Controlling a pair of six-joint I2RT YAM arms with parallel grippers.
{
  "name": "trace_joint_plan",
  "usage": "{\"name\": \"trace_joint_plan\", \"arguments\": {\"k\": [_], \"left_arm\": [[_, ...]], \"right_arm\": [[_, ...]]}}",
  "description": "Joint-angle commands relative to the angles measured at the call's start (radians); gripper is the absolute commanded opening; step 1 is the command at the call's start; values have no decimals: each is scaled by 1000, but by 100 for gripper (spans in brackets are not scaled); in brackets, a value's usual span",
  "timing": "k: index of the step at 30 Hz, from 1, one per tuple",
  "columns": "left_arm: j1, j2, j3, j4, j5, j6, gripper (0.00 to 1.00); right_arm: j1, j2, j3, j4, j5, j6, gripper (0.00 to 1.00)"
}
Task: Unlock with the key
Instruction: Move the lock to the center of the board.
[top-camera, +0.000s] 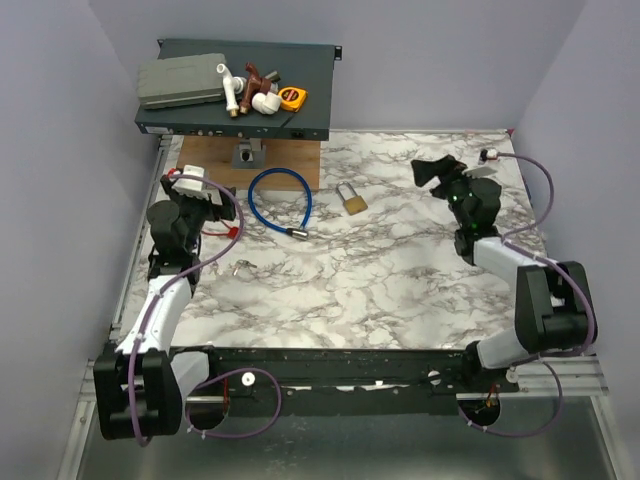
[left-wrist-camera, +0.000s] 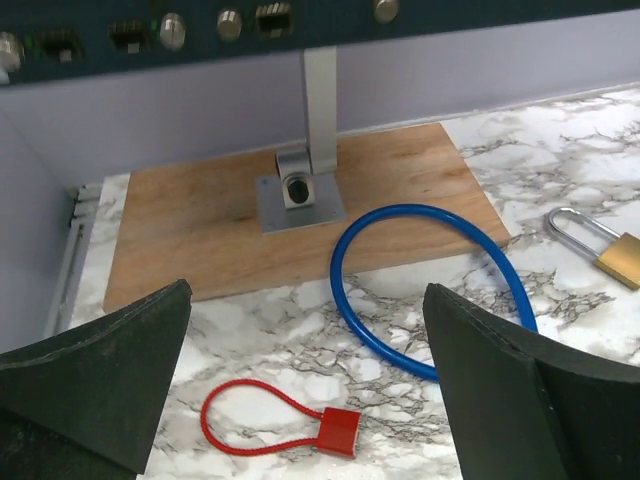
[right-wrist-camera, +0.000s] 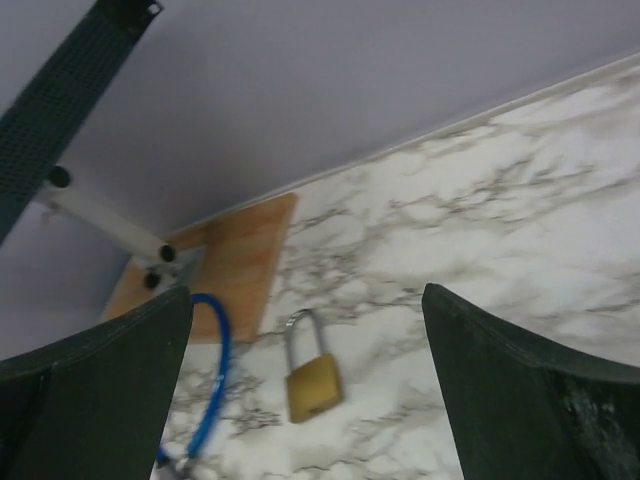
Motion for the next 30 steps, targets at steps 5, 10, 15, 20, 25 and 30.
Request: {"name": "trace_joint_plan", "arguments": {"k": [5,10,15,20,25,30], "left_arm": [[-33,-23,171,-507,200,217,98],[-219,109,343,-729,-28,356,99],[-332,239,445,-811,-102,459,98],[-392,391,579,-931,-126,521,98],[-419,536,764,-1090,-136,507,99],[-468,650,852,-1139,-210,492,98]], "right_arm": [[-24,448,389,-240,-811,551,100],[-7,273,254,-210,-530,411,100],[72,154,437,-730,-184,16,100],[45,21,230,-469,-236,246,100],[97,60,390,-704,-158,100,85],[141,-83,290,-625,-20,36,79]]}}
